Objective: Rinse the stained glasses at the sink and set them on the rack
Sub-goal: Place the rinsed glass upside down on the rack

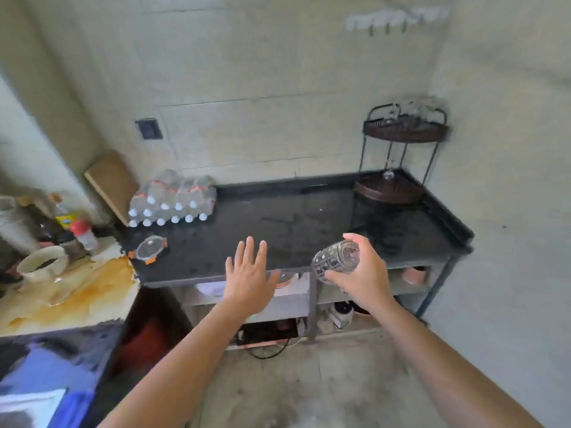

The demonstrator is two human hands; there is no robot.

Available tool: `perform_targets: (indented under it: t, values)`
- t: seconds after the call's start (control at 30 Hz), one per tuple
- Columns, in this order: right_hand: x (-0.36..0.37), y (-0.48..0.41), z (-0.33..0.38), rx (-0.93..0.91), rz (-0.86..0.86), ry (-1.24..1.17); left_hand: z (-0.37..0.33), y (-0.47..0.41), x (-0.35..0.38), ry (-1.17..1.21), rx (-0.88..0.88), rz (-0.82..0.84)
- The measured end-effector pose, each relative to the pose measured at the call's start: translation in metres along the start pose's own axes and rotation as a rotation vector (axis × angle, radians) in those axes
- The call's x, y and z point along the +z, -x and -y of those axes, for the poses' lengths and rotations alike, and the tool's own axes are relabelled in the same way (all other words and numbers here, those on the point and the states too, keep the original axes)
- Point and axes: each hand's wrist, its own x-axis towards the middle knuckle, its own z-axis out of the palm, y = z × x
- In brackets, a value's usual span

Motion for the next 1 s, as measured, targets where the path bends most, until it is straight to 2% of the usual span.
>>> perform_targets:
  t: [0.17, 0.43, 0.77, 1.0]
  values:
    - [-0.086, -0.050, -0.057, 0.076, -0.184, 0.005, -0.109, -0.065, 0.011, -0.021, 0.194, 0.008]
    - [-0.143, -0.181, -0.131, 0.094, -0.258, 0.067, -0.210, -0.215, 0.038, -0.043, 0.335, 0.004]
    - [-0.207, -0.367, -0.184, 0.122, -0.290, 0.095, -0.315, -0.402, 0.012, -0.032, 0.402, -0.031]
    - [-0.187, -0.458, -0.269, 0.206, -0.161, 0.078, -0.351, -0.478, 0.078, -0.087, 0.307, 0.130]
